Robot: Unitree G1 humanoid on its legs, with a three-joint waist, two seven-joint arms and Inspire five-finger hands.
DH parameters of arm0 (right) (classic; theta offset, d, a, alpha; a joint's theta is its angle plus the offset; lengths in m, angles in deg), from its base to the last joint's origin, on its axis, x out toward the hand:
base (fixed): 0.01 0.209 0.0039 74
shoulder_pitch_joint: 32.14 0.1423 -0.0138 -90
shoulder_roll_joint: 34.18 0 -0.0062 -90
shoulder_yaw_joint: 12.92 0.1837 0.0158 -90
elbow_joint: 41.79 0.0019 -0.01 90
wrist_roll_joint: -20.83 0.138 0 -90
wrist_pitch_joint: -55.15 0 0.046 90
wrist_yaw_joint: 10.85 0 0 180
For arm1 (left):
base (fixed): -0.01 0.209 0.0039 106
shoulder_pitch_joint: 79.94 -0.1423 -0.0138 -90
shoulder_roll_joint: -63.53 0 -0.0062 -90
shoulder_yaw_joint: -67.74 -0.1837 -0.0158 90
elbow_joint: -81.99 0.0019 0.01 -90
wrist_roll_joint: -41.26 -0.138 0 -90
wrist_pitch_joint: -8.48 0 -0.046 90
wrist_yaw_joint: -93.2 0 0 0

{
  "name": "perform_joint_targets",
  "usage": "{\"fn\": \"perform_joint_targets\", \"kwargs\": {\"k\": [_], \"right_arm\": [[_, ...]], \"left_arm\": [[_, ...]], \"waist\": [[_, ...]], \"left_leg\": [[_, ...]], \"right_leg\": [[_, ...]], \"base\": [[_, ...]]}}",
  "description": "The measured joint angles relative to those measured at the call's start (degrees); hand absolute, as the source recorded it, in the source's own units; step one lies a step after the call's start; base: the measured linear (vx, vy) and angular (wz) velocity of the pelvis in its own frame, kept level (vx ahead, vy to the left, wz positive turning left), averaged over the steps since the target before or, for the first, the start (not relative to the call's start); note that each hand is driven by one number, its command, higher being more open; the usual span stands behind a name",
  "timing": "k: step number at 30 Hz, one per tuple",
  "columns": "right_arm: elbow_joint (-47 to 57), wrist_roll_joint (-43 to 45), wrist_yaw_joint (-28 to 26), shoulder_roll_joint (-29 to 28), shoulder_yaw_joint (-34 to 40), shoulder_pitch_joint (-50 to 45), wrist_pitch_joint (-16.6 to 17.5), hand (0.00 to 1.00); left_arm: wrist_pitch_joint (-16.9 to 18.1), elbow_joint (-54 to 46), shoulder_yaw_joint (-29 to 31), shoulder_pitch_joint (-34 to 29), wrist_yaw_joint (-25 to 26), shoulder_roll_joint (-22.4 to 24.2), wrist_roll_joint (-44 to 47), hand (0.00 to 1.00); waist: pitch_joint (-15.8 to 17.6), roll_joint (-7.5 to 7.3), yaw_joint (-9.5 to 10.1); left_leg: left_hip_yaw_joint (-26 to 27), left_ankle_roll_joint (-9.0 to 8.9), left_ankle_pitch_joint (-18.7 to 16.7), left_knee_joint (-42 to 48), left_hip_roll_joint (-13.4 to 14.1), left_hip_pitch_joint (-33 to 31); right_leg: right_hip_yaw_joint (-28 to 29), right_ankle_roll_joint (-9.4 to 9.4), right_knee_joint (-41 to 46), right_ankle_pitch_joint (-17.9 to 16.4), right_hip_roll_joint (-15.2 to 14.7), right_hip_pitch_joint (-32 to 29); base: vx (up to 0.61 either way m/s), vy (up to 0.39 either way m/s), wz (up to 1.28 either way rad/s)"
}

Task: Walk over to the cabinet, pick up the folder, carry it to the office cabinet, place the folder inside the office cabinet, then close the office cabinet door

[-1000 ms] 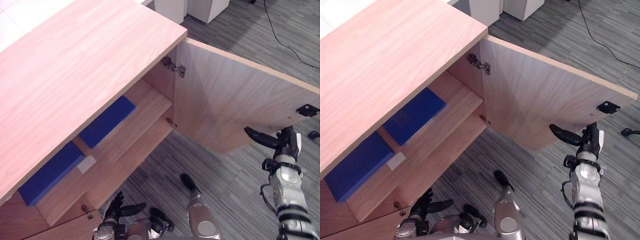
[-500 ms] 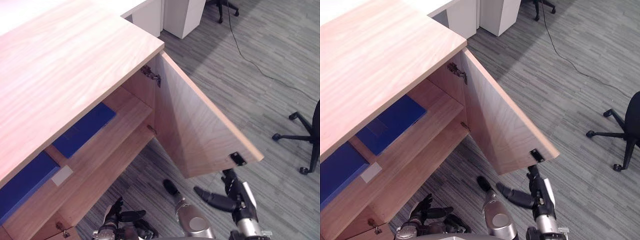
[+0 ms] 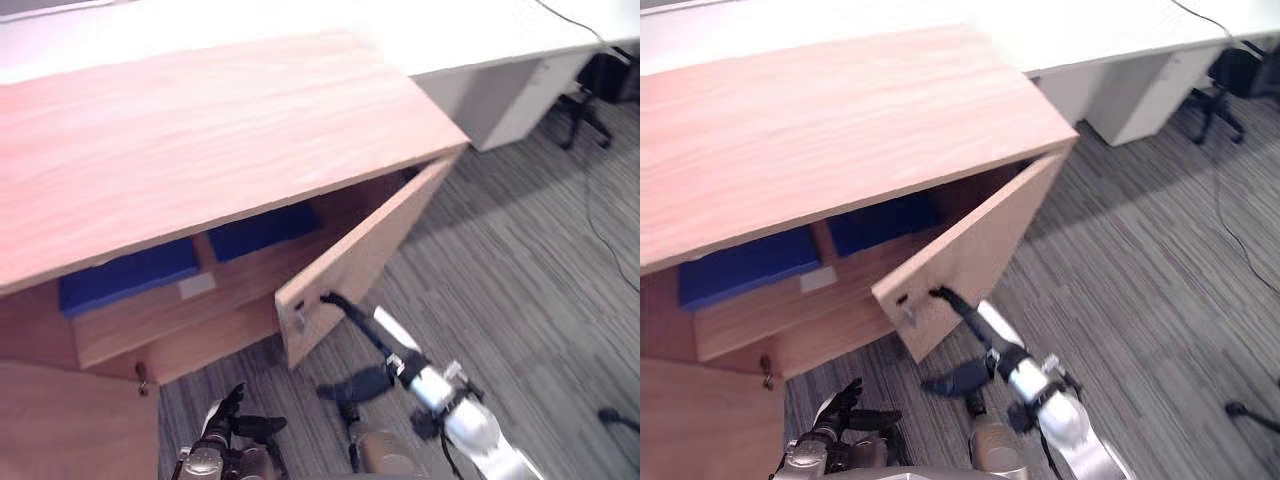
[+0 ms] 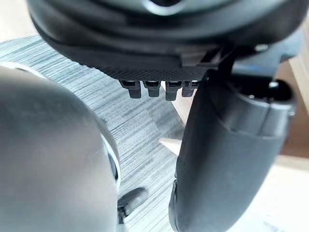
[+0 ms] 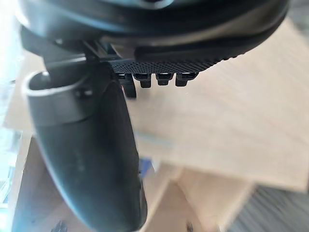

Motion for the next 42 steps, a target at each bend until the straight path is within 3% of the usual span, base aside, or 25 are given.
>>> {"fn": "perform_joint_targets", "kwargs": {"k": [6,10,17,20,23,28,32,37,42], "right_arm": [[-12.9,0.1,6.6,-4.9,3.9,12.4,-0.1,1.0],[-20.1,2.5,10.7,-5.1,9.7,16.3,-0.3,1.0],[-28.8,5.8,12.0,-5.4,13.2,13.5,-1.5,1.0],[-34.6,6.9,10.5,-9.2,13.2,9.2,-1.8,1.0],[-42.1,7.1,8.4,-14.0,12.8,8.2,-2.7,1.0],[-47.2,10.4,8.2,-17.7,13.0,8.5,-3.4,1.0],[-47.6,11.4,9.5,-17.8,13.2,8.9,-3.5,1.0],[-47.6,11.4,9.6,-17.4,13.3,8.9,-3.5,1.0],[-47.6,11.4,9.0,-17.4,13.6,6.9,-3.6,1.0]], "left_arm": [[-0.9,-0.5,2.1,0.2,1.6,0.3,0.5,1.0],[-1.2,-0.8,3.2,0.2,1.8,0.9,2.3,1.0],[-0.9,-8.7,8.0,-4.8,1.8,4.7,13.3,1.0],[-0.3,-13.6,12.2,-7.3,2.0,5.0,18.4,1.0],[-0.2,-17.3,16.3,-8.5,3.1,4.8,18.9,1.0],[-0.1,-24.3,21.4,-10.7,4.8,3.4,20.2,1.0],[0.2,-31.6,21.8,-11.4,5.9,0.4,21.2,1.0],[1.7,-38.0,21.8,-9.0,6.3,-7.5,21.1,1.0],[2.9,-38.5,22.8,-5.2,6.7,-16.8,21.0,1.0]], "waist": [[0.0,0.29,1.64],[0.4,1.01,2.69],[0.6,5.89,6.31],[0.4,7.55,8.68],[0.3,8.25,11.36],[0.3,8.34,14.19],[0.3,8.2,15.26],[0.3,7.57,15.2],[0.4,5.56,14.95]], "left_leg": [[-6.0,0.37,4.3,-4.8,-2.3,-1.6],[-10.1,0.19,8.0,-9.4,-3.9,-1.9],[-21.0,-0.44,15.1,-17.8,-6.0,-1.2],[-28.6,-1.21,17.6,-20.9,-6.3,-0.2],[-34.4,-1.55,18.6,-22.0,-6.9,0.5],[-39.5,-1.2,19.2,-22.3,-8.0,0.4],[-40.7,-1.16,19.2,-22.0,-8.8,0.6],[-40.7,-1.16,19.2,-22.3,-8.7,0.7],[-39.8,-1.54,18.9,-22.4,-7.8,0.7]], "right_leg": [[-6.1,0.0,-0.2,-0.6,-1.4,-0.1],[-10.3,0.15,-0.2,-1.0,-2.3,-0.1],[-21.3,0.13,0.2,-4.1,-2.9,2.3],[-29.6,0.23,0.9,-6.3,-2.8,5.9],[-35.7,-0.06,2.5,-8.7,-3.1,8.4],[-41.4,0.4,4.9,-11.6,-4.3,10.4],[-42.5,0.51,6.1,-12.9,-4.9,11.0],[-42.4,0.46,6.7,-13.2,-4.9,10.9],[-41.2,0.14,6.8,-13.4,-4.3,10.2]], "base": [[0.0,-0.021,0.53],[-0.04,-0.01,0.61],[-0.03,-0.007,0.82],[0.02,-0.078,1.24],[0.04,-0.064,1.08],[0.06,-0.03,0.66],[0.03,0.001,0.24],[-0.05,-0.004,0.0],[-0.07,-0.017,-0.11]]}}
